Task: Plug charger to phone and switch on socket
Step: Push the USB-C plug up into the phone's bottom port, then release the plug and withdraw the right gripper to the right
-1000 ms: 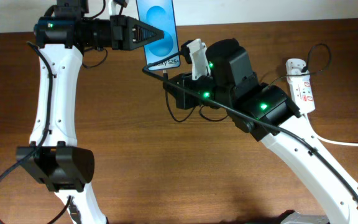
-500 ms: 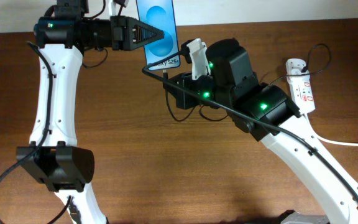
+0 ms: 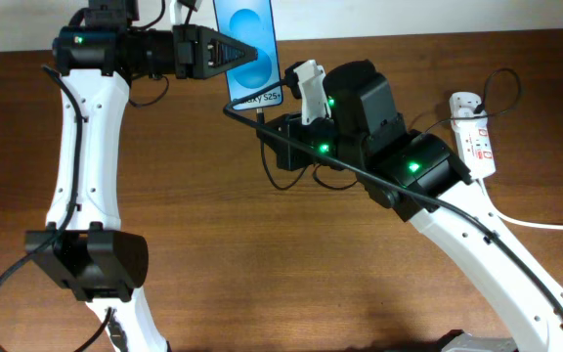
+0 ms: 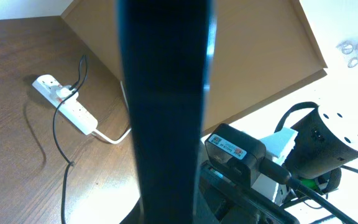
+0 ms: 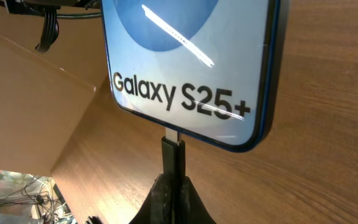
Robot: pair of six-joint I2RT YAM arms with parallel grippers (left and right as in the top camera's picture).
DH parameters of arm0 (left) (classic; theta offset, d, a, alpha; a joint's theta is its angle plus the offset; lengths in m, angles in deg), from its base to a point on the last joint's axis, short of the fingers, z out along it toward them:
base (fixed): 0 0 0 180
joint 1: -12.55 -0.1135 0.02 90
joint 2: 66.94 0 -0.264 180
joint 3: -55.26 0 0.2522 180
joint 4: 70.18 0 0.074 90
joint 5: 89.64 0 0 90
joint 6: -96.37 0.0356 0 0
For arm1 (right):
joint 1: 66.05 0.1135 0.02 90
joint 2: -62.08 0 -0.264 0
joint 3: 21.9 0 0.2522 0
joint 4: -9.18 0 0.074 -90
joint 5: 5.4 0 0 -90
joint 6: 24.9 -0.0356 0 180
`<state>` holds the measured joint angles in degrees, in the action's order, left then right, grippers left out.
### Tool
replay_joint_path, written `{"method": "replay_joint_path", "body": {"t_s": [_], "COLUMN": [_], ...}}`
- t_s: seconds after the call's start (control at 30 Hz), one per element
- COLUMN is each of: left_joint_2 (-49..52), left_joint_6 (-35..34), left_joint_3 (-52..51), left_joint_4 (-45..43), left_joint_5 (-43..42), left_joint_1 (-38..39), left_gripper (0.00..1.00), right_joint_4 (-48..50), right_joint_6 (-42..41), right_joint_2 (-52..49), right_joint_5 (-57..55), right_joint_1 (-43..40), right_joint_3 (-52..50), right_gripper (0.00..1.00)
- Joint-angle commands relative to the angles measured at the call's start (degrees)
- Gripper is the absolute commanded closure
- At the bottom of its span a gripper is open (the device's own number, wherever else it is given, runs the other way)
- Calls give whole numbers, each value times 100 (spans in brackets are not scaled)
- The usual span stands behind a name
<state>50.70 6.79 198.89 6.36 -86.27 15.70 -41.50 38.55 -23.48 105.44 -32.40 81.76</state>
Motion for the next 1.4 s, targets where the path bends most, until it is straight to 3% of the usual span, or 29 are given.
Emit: {"method": "replay_joint_path", "body": {"t_s": [0.0, 0.63, 0.83, 1.13, 1.37], "left_joint_2": [-46, -44, -46, -46, -46], "left_joint_6": [133, 133, 133, 133, 136], "left_joint_3": [57, 57, 57, 57, 57], "left_joint_4": [-20, -20, -9, 133, 164], "left_joint_5": [-192, 50, 114, 111, 238], "left_joint_1": [-15, 98, 98, 98, 98], "left_gripper": [100, 100, 100, 100, 100], "right_joint_4": [81, 118, 96, 424, 496], "right_joint_6": [72, 87, 531, -7, 651], "right_joint_2": [-31, -31, -31, -31, -31], "right_joint_5": [-22, -63, -404, -750, -763], "right_joint_1": [46, 35, 35, 37, 35], "right_joint_3": [107, 107, 321, 361, 409], "right_gripper": [96, 96, 96, 96, 95]}}
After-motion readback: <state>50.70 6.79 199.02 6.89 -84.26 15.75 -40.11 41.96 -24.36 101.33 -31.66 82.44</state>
